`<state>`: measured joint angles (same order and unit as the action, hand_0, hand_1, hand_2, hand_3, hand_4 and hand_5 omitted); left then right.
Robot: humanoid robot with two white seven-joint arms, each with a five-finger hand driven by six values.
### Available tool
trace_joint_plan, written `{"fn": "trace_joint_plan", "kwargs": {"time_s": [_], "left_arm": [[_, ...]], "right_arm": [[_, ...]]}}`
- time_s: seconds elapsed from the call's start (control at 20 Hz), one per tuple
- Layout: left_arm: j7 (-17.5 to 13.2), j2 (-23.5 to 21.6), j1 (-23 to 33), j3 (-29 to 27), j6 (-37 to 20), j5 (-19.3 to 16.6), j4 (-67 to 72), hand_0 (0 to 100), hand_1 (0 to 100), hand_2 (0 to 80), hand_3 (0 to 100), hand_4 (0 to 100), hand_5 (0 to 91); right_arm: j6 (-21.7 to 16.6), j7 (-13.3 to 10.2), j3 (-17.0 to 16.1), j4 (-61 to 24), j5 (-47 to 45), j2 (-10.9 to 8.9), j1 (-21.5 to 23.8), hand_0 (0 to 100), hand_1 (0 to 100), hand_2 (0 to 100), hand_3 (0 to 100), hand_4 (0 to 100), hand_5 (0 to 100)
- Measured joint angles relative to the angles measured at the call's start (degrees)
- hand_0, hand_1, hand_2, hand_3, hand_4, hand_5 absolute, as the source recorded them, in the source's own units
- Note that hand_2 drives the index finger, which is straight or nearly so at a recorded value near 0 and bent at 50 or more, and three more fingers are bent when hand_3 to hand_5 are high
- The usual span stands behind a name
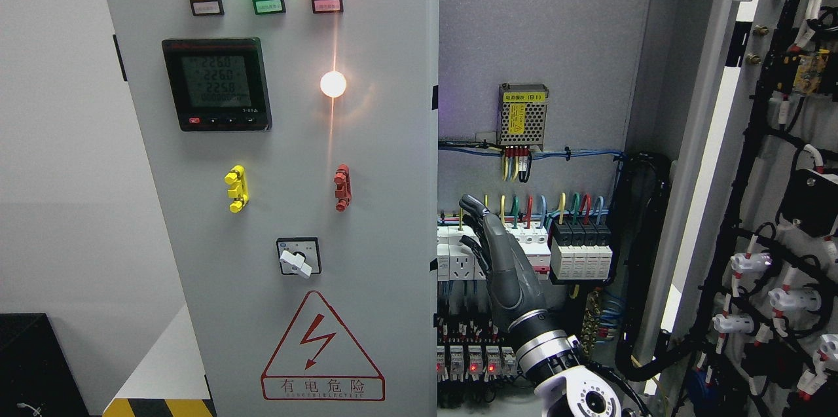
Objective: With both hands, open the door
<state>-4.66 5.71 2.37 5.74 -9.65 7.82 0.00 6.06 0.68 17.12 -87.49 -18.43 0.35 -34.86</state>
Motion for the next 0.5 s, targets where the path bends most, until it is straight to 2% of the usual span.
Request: {"fn": "trace_joint_plan", "kwargs": {"time_s": [0.5], "left_arm": [[0.0,0.0,0.0,0.0,0.0,0.0,0.0,0,0,0.0,0,0,0.0]], "right_arm": [[0.5,5.0,-1.5,1.9,-2.6,-0.21,-1.4,19,0,0,0,0,0]]}}
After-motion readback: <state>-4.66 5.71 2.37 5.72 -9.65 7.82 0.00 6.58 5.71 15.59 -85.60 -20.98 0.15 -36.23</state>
